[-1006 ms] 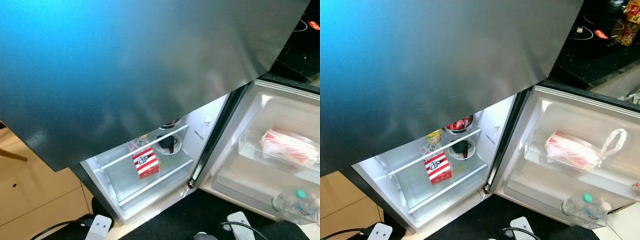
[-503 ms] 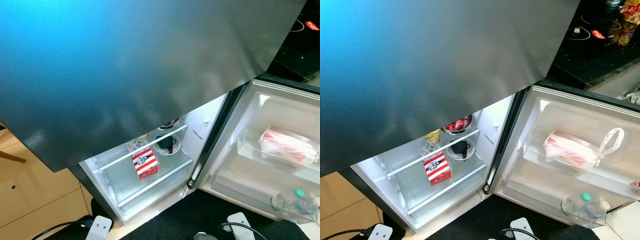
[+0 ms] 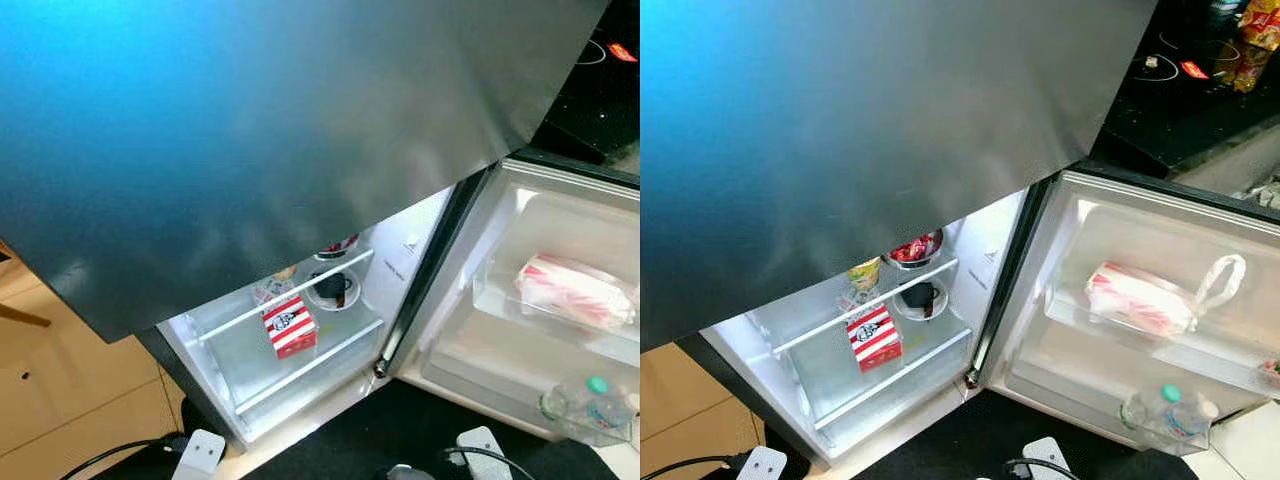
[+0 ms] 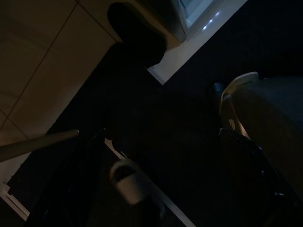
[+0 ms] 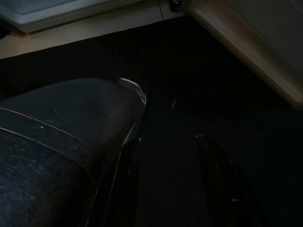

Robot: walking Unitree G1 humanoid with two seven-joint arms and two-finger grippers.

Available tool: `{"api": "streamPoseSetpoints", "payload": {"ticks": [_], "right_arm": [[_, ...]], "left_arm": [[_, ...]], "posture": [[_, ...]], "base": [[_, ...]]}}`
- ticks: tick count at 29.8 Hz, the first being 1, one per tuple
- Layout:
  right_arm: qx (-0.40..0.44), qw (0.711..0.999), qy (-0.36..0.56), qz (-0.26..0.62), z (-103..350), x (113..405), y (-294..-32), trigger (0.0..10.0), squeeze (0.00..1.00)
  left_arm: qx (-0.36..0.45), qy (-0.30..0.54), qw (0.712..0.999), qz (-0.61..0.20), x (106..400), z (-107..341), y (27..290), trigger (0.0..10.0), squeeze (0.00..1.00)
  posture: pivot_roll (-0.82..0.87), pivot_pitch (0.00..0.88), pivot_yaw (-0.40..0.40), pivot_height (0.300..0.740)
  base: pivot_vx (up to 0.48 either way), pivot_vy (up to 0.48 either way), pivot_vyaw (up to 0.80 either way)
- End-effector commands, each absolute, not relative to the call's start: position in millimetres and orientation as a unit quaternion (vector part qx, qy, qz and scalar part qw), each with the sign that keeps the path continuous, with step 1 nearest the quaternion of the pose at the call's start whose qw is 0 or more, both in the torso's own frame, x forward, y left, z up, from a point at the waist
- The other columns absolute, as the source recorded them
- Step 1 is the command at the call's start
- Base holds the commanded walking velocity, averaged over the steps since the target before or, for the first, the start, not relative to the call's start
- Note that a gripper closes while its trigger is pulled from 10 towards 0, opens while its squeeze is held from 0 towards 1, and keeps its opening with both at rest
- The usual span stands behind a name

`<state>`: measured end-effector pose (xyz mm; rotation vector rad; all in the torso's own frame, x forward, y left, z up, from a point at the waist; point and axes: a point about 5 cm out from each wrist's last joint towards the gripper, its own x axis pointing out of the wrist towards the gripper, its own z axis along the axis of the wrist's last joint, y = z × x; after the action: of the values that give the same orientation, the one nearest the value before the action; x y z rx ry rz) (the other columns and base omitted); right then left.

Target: Restocking fridge

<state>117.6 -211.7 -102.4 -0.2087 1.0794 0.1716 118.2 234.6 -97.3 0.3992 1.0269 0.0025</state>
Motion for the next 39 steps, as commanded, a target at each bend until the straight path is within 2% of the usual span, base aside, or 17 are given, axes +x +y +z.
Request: {"api": "streamPoseSetpoints", "payload": {"ticks": [1, 11, 19, 22, 25, 34, 39], "right_arm": [[-0.102, 0.847, 0.516, 0.077, -103, 113, -217, 10.0, 0.00], [-0.101, 0.848, 0.517, 0.054, -101, 112, -227, 10.0, 0.00], [-0.093, 0.860, 0.501, 0.016, -95, 125, -236, 10.0, 0.00], [-0.088, 0.864, 0.495, 0.015, -95, 130, -231, 10.0, 0.00], [-0.096, 0.860, 0.499, 0.046, -98, 129, -219, 10.0, 0.00], [-0.089, 0.861, 0.497, 0.059, -99, 131, -210, 10.0, 0.00], [-0.086, 0.859, 0.503, 0.053, -100, 127, -212, 10.0, 0.00]], "left_arm": [[0.193, 0.502, 0.843, -0.002, 110, -100, 233, 10.0, 0.00], [0.193, 0.501, 0.844, -0.002, 109, -101, 232, 10.0, 0.00], [0.201, 0.492, 0.847, -0.001, 116, -98, 235, 10.0, 0.00], [0.202, 0.478, 0.855, 0.008, 124, -93, 243, 10.0, 0.00], [0.191, 0.467, 0.862, 0.038, 132, -87, 255, 10.0, 0.00], [0.185, 0.430, 0.883, 0.042, 158, -77, 254, 10.0, 0.00], [0.178, 0.431, 0.883, 0.046, 160, -77, 252, 10.0, 0.00]], "posture": [[-0.08, 0.070, -0.051, 0.740], [-0.08, 0.064, -0.056, 0.740], [-0.07, 0.044, -0.034, 0.740], [-0.06, 0.026, -0.036, 0.740], [-0.05, 0.046, -0.020, 0.740], [-0.01, 0.006, -0.003, 0.740], [0.00, 0.000, -0.018, 0.740]], "base": [[0.000, 0.000, 0.00], [0.000, 0.000, 0.00], [0.000, 0.000, 0.00], [0.000, 0.000, 0.00], [0.000, 0.000, 0.00], [0.000, 0.000, 0.00], [0.000, 0.000, 0.00]]}}
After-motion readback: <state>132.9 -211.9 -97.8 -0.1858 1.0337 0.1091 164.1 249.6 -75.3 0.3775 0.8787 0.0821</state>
